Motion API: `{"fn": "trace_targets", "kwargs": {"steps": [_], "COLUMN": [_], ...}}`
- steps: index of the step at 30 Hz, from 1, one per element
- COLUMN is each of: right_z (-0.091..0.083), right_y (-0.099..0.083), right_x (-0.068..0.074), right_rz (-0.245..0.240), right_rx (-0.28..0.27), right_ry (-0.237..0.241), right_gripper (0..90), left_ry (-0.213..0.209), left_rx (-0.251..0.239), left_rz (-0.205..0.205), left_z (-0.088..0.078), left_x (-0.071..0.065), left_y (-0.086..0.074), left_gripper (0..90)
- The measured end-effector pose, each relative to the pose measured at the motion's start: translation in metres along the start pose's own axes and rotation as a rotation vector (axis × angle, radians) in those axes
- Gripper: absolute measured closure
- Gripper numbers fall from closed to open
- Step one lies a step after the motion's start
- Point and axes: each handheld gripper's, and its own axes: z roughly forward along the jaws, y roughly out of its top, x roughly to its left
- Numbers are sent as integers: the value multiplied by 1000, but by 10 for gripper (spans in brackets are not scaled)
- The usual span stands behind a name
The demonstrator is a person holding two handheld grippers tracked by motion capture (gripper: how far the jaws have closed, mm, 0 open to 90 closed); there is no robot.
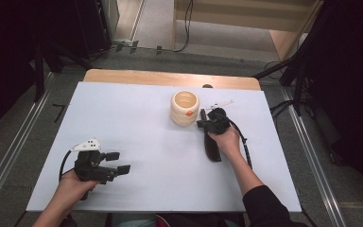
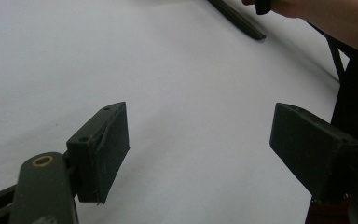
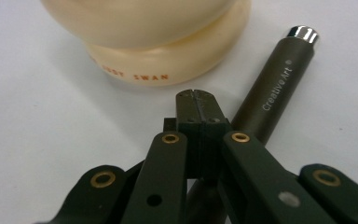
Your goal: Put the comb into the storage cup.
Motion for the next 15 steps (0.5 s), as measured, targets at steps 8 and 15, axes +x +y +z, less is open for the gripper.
{"fn": "trace_targets", "kwargs": {"steps": [8, 15], "right_z": [-3, -4], "right_y": [-1, 1], "right_x": [-10, -20], "right_rz": [20, 42], "right_rx": [0, 2], "right_ry": [-20, -37], "right_gripper": [878, 878], "left_ry": [0, -1], "left_rx": [0, 0], "left_rz": [1, 2], "left_z": [0, 0], "left_x": [0, 0], "left_y": [0, 0], "left_gripper": [202, 202]}}
